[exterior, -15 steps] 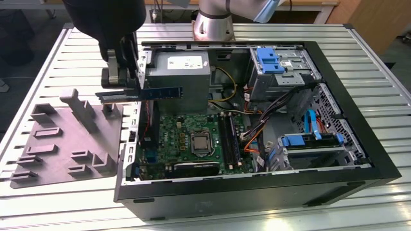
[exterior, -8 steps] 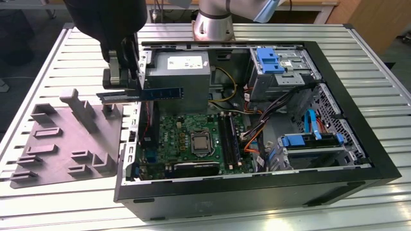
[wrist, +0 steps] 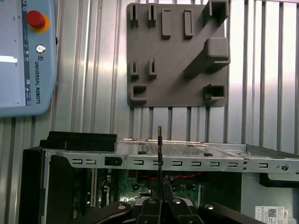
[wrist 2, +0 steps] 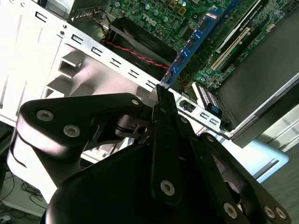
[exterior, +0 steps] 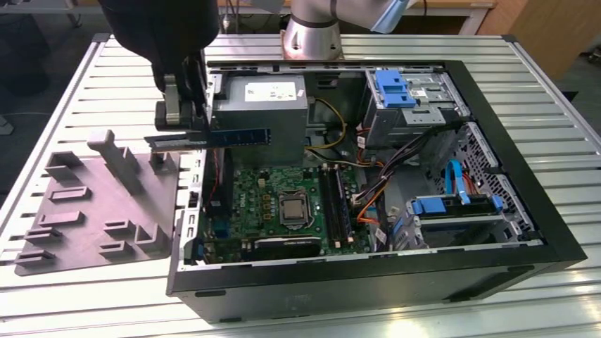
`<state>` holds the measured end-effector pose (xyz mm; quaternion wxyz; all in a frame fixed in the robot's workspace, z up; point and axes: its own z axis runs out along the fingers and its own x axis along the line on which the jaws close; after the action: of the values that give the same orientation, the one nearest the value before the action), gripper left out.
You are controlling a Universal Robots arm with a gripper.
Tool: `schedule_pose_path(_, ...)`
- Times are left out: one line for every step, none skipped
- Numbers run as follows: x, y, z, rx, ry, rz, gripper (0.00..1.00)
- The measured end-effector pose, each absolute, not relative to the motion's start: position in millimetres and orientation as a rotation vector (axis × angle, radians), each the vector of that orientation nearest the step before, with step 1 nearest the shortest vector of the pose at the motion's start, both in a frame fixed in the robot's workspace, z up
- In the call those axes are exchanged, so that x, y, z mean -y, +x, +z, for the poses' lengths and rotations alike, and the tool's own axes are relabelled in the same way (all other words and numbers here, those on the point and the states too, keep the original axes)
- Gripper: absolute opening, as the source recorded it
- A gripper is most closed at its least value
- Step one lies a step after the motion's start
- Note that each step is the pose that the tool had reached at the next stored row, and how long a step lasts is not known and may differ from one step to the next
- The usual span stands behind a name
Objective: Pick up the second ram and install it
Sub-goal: 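Pick up the second ram and move it above second insertion slot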
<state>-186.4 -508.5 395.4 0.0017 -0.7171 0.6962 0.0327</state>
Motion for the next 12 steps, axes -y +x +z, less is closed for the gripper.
schedule_pose_path(509,-186,395,-2.185,-2.250,0.103,0.12)
schedule_pose_path(509,-186,395,-2.185,-2.250,0.103,0.12)
schedule_pose_path(509,-169,394,-2.185,-2.250,0.103,0.12)
schedule_pose_path(509,-169,394,-2.185,-2.250,0.103,0.12)
schedule_pose_path(509,-168,394,-2.185,-2.250,0.103,0.12)
schedule_pose_path(509,-167,394,-2.185,-2.250,0.103,0.12)
schedule_pose_path(509,-167,394,-2.185,-2.250,0.103,0.12)
schedule_pose_path(509,-166,394,-2.185,-2.250,0.103,0.12)
schedule_pose_path(509,-165,394,-2.185,-2.250,0.103,0.12)
schedule_pose_path(509,-164,394,-2.185,-2.251,0.103,0.12)
schedule_pose_path(509,-164,394,-2.185,-2.250,0.103,0.12)
schedule_pose_path(509,-163,394,-2.185,-2.250,0.103,0.12)
